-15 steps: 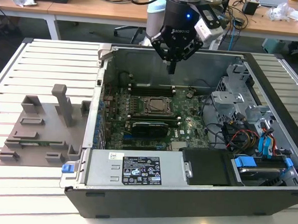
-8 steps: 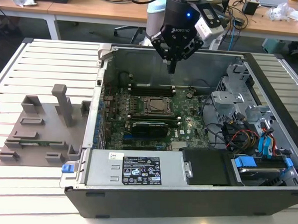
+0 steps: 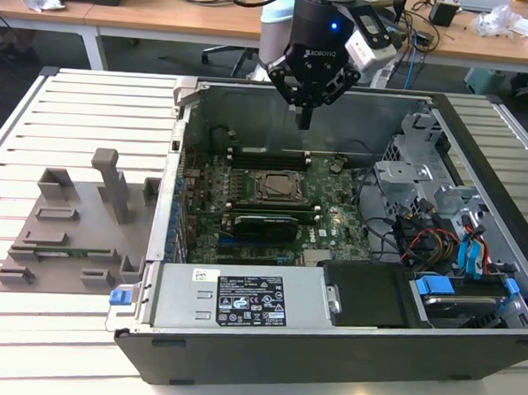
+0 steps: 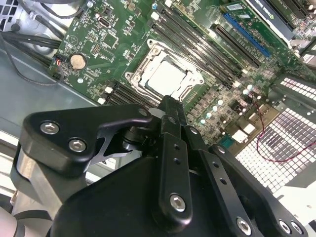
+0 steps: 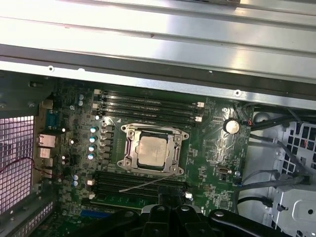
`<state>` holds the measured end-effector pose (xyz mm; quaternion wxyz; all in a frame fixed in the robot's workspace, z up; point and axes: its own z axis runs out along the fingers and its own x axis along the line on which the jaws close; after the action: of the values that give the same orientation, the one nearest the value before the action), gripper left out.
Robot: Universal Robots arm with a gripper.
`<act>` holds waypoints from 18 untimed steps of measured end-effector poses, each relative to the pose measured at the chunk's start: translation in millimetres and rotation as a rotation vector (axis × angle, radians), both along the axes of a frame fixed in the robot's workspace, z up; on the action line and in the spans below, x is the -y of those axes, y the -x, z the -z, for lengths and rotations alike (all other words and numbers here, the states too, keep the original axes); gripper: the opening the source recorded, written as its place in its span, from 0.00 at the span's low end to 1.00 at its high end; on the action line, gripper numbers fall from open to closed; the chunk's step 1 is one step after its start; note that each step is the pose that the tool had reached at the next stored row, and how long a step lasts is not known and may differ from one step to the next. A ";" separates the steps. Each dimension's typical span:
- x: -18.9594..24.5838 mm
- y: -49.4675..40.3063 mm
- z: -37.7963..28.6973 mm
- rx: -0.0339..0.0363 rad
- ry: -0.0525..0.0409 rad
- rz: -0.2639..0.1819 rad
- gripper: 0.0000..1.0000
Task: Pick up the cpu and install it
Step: 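Install the second cpu locking lever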
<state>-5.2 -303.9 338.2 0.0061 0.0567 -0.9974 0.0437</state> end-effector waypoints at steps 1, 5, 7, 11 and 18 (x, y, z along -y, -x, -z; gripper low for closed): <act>0.4 0.0 -0.1 -0.0001 0.0002 0.000 0.11; 9.2 0.0 0.1 0.0000 -0.0119 0.000 0.11; 14.7 0.0 0.1 0.0000 -0.0408 0.000 0.11; 17.9 0.0 0.1 0.0000 -0.0916 0.000 0.11; 23.0 0.0 0.1 0.0000 -0.1651 0.000 0.11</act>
<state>-5.2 -326.9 338.1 0.0014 0.0570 -0.9976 -0.0387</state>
